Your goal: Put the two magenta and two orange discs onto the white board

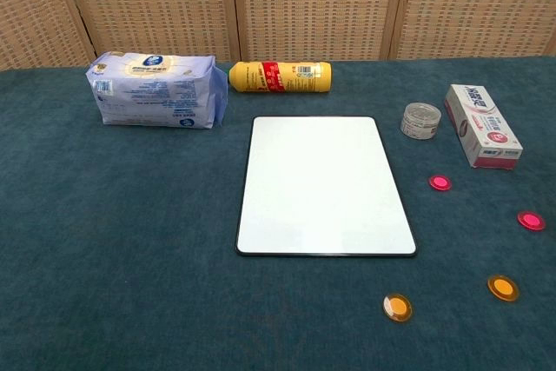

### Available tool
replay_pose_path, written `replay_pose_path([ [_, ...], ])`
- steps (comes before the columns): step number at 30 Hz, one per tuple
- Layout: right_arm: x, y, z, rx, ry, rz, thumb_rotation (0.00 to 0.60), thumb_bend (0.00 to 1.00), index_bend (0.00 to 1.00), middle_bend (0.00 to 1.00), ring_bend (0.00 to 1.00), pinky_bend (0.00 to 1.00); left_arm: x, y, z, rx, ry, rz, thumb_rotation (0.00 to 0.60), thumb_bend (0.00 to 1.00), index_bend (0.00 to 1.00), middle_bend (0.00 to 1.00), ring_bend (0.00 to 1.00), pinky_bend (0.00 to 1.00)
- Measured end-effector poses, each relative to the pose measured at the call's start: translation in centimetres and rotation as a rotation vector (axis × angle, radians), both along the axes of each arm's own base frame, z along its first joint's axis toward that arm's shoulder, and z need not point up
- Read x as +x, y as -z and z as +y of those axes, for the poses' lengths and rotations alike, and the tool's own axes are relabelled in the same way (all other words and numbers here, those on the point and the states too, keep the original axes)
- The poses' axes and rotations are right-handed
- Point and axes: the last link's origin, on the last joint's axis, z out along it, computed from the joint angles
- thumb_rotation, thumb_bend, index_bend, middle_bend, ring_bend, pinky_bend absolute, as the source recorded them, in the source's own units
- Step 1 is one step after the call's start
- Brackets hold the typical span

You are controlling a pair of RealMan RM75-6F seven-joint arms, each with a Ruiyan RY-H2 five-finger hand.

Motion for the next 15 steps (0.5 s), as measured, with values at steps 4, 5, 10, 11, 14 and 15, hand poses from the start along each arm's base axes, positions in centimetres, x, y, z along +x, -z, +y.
replay_pose_path([
  [4, 2.1, 1.6, -2.7, 0.053, -0.051, 0.077, 0.600, 0.00, 0.00, 0.60, 0.62, 0.88, -0.1, 0.1, 0.3, -0.003, -0.008, 0.003, 0.600, 0.00, 0.00, 0.00, 0.00, 0.00],
  [5, 2.8, 2.3, -3.6, 0.077, -0.062, 0.095, 0.600, 0.00, 0.01, 0.65, 0.67, 0.94, -0.1, 0.2, 0.4, -0.006, -0.011, 0.005, 0.600, 0.00, 0.00, 0.00, 0.00, 0.00],
  [10, 5.2, 5.8, -7.4, 0.189, -0.058, 0.153, 0.600, 0.00, 0.15, 0.78, 0.80, 1.00, -0.4, 0.5, 1.0, -0.018, -0.040, 0.010, 0.600, 0.00, 0.00, 0.00, 0.00, 0.00],
  [11, 5.6, 6.5, -7.9, 0.202, -0.049, 0.156, 0.600, 0.01, 0.18, 0.79, 0.82, 1.00, -0.5, 0.5, 1.2, -0.017, -0.045, 0.011, 0.600, 0.00, 0.00, 0.00, 0.00, 0.00],
  [14, 6.6, 8.6, -9.5, 0.239, -0.008, 0.154, 0.600, 0.08, 0.24, 0.81, 0.83, 1.00, -0.6, 0.5, 1.5, -0.018, -0.057, 0.007, 0.600, 0.00, 0.00, 0.00, 0.00, 0.00],
  [15, 6.9, 9.3, -10.1, 0.252, 0.012, 0.150, 0.600, 0.11, 0.26, 0.81, 0.83, 1.00, -0.7, 0.4, 1.6, -0.019, -0.060, 0.005, 0.600, 0.00, 0.00, 0.00, 0.00, 0.00],
])
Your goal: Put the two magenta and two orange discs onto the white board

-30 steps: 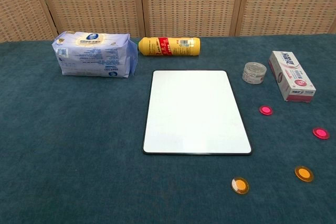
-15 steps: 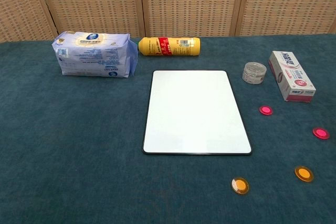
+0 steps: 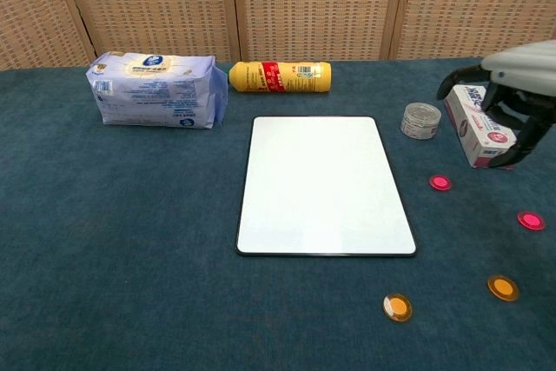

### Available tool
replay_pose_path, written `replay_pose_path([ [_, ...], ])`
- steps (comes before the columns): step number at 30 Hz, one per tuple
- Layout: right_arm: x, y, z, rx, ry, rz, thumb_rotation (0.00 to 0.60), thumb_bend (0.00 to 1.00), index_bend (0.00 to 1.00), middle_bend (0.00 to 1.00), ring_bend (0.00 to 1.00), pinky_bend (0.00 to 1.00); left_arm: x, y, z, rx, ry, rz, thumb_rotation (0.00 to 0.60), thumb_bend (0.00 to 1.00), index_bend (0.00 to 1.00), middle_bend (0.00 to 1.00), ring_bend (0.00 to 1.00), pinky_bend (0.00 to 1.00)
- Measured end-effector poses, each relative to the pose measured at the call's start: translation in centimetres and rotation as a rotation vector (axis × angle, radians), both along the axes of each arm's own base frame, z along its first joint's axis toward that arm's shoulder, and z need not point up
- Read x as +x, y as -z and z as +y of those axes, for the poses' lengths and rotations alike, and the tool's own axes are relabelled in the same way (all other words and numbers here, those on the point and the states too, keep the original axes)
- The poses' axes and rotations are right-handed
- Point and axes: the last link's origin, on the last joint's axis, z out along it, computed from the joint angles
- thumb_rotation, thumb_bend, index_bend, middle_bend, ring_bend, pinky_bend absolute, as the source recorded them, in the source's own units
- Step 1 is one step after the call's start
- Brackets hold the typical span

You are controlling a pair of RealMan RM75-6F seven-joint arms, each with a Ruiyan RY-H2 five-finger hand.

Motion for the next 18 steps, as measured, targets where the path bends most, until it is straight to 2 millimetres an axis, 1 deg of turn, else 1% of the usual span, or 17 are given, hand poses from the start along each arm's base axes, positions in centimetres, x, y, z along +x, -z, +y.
replay_pose_path([
  [3, 0.7, 1.7, -1.0, 0.025, 0.048, -0.004, 0.600, 0.15, 0.29, 0.81, 0.84, 1.00, -0.1, 0.0, 0.2, -0.006, -0.006, -0.004, 0.600, 0.00, 0.00, 0.00, 0.00, 0.00],
  [8, 1.9, 4.6, -2.3, 0.058, 0.132, 0.000, 0.600, 0.16, 0.33, 0.82, 0.84, 1.00, -0.2, 0.0, 0.5, -0.018, -0.013, -0.010, 0.600, 0.00, 0.00, 0.00, 0.00, 0.00],
  [11, 2.3, 6.2, -3.0, 0.065, 0.176, 0.013, 0.600, 0.18, 0.36, 0.82, 0.84, 1.00, -0.2, 0.0, 0.6, -0.027, -0.014, -0.013, 0.600, 0.00, 0.00, 0.00, 0.00, 0.00],
  [14, 2.6, 7.3, -3.7, 0.053, 0.197, 0.036, 0.600, 0.22, 0.37, 0.82, 0.84, 1.00, -0.2, 0.0, 0.6, -0.029, -0.014, -0.016, 0.600, 0.00, 0.00, 0.00, 0.00, 0.00],
  [18, 2.4, 7.8, -4.0, 0.035, 0.211, 0.060, 0.600, 0.25, 0.38, 0.82, 0.84, 1.00, -0.3, 0.0, 0.7, -0.033, -0.018, -0.017, 0.600, 0.00, 0.00, 0.00, 0.00, 0.00],
])
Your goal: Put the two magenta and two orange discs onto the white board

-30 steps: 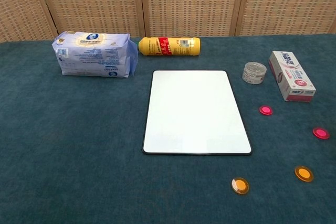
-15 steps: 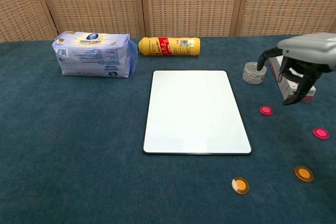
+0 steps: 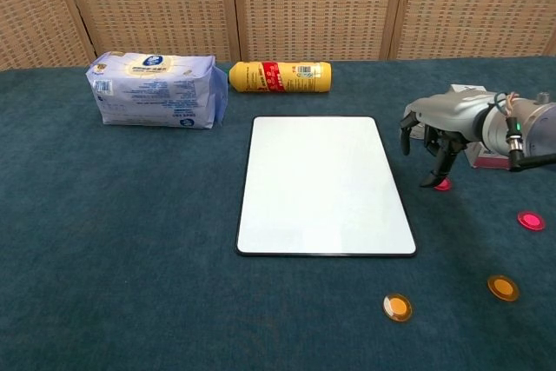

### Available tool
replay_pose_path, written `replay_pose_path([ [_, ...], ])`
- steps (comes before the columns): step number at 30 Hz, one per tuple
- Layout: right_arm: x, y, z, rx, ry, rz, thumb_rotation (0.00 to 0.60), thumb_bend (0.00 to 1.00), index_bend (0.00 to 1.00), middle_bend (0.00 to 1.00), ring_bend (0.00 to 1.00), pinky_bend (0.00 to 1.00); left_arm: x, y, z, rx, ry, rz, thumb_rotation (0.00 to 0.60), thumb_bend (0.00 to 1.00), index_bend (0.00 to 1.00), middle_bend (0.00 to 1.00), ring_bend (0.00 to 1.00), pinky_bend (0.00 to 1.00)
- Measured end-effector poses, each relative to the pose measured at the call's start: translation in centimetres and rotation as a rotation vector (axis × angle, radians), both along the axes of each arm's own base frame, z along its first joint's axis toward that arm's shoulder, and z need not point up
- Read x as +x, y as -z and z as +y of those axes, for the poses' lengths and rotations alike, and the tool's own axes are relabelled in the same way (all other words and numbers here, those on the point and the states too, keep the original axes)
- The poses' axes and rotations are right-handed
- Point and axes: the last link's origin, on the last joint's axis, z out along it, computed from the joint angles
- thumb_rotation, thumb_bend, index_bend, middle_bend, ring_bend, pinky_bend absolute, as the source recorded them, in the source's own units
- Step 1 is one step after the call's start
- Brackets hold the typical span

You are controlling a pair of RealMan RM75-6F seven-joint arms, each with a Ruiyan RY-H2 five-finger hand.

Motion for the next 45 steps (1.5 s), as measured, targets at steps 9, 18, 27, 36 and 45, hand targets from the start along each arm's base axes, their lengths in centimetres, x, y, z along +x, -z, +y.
replay_pose_path([
  [9, -0.3, -0.2, 0.2, -0.003, -0.019, 0.025, 0.600, 0.26, 0.39, 0.83, 0.85, 1.00, 0.0, 0.1, 0.1, -0.004, -0.003, 0.002, 0.600, 0.00, 0.00, 0.00, 0.00, 0.00],
  [18, -1.9, -0.2, 0.1, -0.004, 0.015, 0.058, 0.600, 0.34, 0.39, 0.83, 0.85, 1.00, 0.0, 0.2, 0.0, -0.007, 0.000, 0.004, 0.600, 0.00, 0.00, 0.00, 0.00, 0.00],
  [27, -2.6, -0.3, 0.4, 0.006, 0.016, 0.066, 0.600, 0.34, 0.39, 0.83, 0.85, 1.00, 0.0, 0.3, 0.1, -0.010, -0.003, 0.007, 0.600, 0.00, 0.00, 0.00, 0.00, 0.00],
  [36, -3.2, 0.1, 0.5, 0.009, 0.016, 0.068, 0.600, 0.34, 0.39, 0.83, 0.85, 1.00, 0.1, 0.4, 0.1, -0.012, -0.003, 0.008, 0.600, 0.00, 0.00, 0.00, 0.00, 0.00],
  [45, -3.6, 0.6, 0.5, 0.017, 0.019, 0.071, 0.600, 0.34, 0.41, 0.83, 0.85, 1.00, 0.0, 0.4, 0.2, -0.013, -0.006, 0.009, 0.600, 0.00, 0.00, 0.00, 0.00, 0.00],
])
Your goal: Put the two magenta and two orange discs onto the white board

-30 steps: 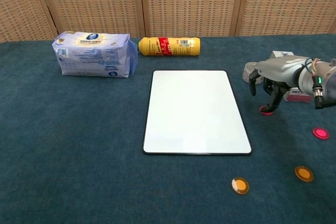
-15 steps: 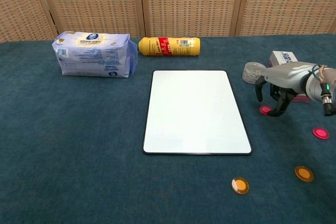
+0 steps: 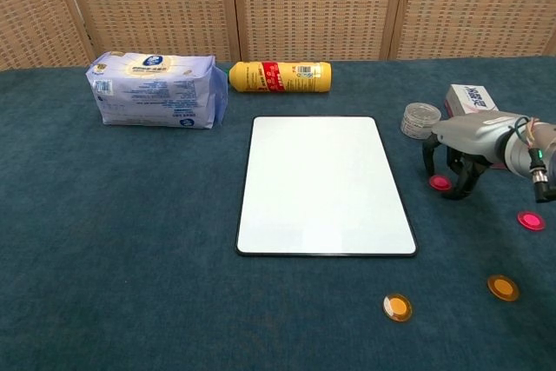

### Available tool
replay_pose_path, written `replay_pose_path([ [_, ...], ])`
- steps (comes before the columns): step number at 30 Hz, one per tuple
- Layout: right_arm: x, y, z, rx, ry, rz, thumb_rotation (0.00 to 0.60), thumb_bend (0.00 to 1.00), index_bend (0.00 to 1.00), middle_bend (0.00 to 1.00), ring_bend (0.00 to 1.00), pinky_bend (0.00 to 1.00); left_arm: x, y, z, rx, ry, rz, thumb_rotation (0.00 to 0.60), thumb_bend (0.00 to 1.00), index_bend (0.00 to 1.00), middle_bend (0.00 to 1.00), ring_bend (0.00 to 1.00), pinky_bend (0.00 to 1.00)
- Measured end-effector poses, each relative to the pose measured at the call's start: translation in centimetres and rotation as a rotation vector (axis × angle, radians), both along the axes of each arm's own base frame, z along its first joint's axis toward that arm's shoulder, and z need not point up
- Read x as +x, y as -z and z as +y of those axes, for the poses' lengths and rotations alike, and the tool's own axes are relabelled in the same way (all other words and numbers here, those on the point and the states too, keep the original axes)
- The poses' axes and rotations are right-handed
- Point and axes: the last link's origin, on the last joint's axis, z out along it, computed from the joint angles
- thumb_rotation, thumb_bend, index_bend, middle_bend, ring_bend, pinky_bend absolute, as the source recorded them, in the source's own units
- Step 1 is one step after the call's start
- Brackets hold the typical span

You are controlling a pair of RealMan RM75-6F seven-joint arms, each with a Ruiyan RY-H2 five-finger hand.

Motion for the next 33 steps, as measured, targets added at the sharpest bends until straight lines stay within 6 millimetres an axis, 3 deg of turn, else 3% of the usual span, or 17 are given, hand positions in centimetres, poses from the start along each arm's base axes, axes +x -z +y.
replay_pose_path([
  [11, -0.7, 0.1, -0.2, -0.004, 0.020, 0.000, 0.600, 0.35, 0.56, 0.84, 0.86, 1.00, 0.0, 0.1, 0.1, -0.001, -0.002, 0.003, 0.600, 0.00, 0.00, 0.00, 0.00, 0.00],
  [21, 0.2, -0.2, -0.2, -0.007, 0.008, -0.038, 0.600, 0.36, 0.56, 0.84, 0.86, 1.00, 0.0, 0.1, 0.0, -0.002, -0.002, 0.001, 0.600, 0.00, 0.00, 0.00, 0.00, 0.00],
  [26, 3.3, -0.5, 0.0, 0.005, -0.025, -0.122, 0.600, 0.36, 0.56, 0.84, 0.86, 1.00, 0.1, 0.0, 0.0, 0.001, 0.000, -0.005, 0.600, 0.00, 0.00, 0.00, 0.00, 0.00],
  [30, 7.8, -0.3, -0.4, 0.014, -0.080, -0.173, 0.600, 0.36, 0.56, 0.84, 0.86, 1.00, 0.0, -0.2, -0.1, 0.001, 0.001, -0.013, 0.600, 0.00, 0.00, 0.00, 0.00, 0.00],
  [31, 8.7, -0.1, -0.6, 0.012, -0.087, -0.175, 0.600, 0.36, 0.55, 0.84, 0.86, 1.00, 0.0, -0.2, -0.1, 0.001, 0.001, -0.015, 0.600, 0.00, 0.00, 0.00, 0.00, 0.00],
  [33, 10.2, 0.5, -0.7, 0.009, -0.093, -0.169, 0.600, 0.26, 0.43, 0.84, 0.86, 1.00, -0.1, -0.3, -0.1, -0.001, 0.001, -0.017, 0.600, 0.00, 0.00, 0.00, 0.00, 0.00],
])
